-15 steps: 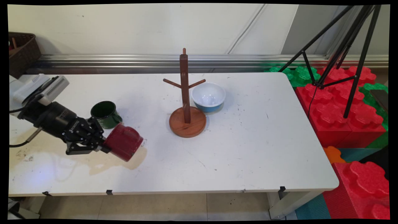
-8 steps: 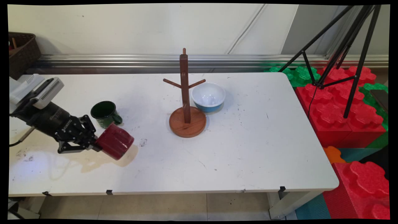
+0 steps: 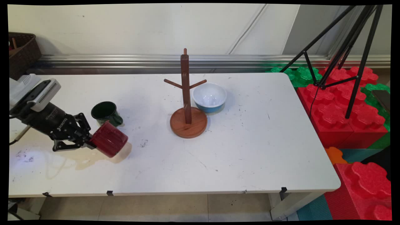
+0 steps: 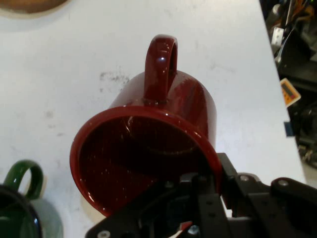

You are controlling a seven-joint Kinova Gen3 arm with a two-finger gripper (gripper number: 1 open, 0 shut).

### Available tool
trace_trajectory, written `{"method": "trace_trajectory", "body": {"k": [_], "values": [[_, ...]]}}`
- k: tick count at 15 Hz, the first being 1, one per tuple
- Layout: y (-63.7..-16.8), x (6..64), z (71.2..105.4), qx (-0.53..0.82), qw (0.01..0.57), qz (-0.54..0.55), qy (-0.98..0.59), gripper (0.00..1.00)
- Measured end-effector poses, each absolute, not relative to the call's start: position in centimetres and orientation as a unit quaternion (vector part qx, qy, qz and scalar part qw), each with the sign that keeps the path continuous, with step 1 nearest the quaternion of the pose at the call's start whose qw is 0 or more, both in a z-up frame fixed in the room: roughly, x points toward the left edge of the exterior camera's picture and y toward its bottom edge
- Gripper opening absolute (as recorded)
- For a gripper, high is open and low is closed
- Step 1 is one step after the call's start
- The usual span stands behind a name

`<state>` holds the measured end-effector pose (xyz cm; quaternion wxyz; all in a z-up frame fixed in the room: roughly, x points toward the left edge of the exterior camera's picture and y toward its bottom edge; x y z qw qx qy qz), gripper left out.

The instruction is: Place the picked object on the table

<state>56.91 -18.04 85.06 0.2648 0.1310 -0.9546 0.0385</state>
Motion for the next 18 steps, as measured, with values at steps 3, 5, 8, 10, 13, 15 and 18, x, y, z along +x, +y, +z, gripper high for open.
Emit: {"method": "trace_trajectory", "body": {"k": [3, 5, 8, 10, 13, 15, 18], "values": [[-18.1, 57.3, 85.1, 0.122, 0.246, 0.047, -0.960, 0.00], [-18.0, 57.5, 85.1, 0.117, 0.234, 0.052, -0.964, 0.00], [-17.7, 57.7, 85.1, 0.109, 0.220, 0.056, -0.968, 0.00], [-17.4, 57.8, 85.1, 0.102, 0.208, 0.058, -0.971, 0.00], [-16.9, 57.9, 85.0, 0.092, 0.194, 0.059, -0.975, 0.00], [-16.6, 57.9, 85.0, 0.083, 0.184, 0.063, -0.977, 0.00], [-16.3, 57.9, 85.0, 0.074, 0.173, 0.068, -0.980, 0.00]]}}
